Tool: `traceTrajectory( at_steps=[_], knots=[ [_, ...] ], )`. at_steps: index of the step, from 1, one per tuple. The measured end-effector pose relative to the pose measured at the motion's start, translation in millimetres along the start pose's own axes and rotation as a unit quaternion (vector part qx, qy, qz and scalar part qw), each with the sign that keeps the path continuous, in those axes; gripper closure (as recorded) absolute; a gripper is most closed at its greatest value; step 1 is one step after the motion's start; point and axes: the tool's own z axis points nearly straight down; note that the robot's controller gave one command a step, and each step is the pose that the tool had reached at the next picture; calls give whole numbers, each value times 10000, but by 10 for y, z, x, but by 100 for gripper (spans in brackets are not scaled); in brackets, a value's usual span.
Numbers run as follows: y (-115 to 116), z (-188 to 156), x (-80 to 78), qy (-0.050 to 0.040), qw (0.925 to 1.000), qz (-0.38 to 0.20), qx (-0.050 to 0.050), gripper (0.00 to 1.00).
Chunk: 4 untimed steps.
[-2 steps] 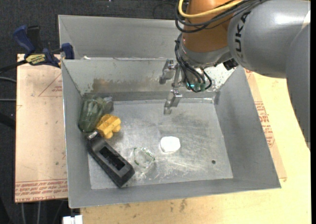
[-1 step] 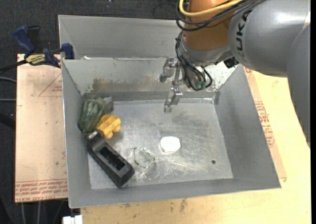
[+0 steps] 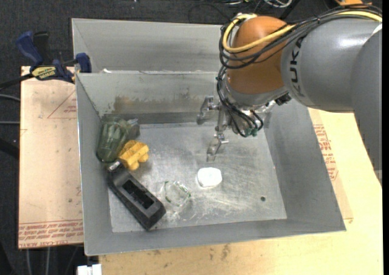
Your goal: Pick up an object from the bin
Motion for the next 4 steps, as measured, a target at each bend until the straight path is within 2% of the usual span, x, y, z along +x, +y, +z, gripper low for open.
traceTrajectory(
  at_steps=[1, 2, 3, 4],
  knots=[
    [-86, 40, 309, 44, 9956, -931, -9, 0],
    [-96, -56, 639, 17, 9914, -1307, -4, 0],
    [-62, 718, 726, -18, 9878, -1559, -2, 0],
    [-85, 809, 677, -50, 9929, -1186, 11, 100]
  ],
)
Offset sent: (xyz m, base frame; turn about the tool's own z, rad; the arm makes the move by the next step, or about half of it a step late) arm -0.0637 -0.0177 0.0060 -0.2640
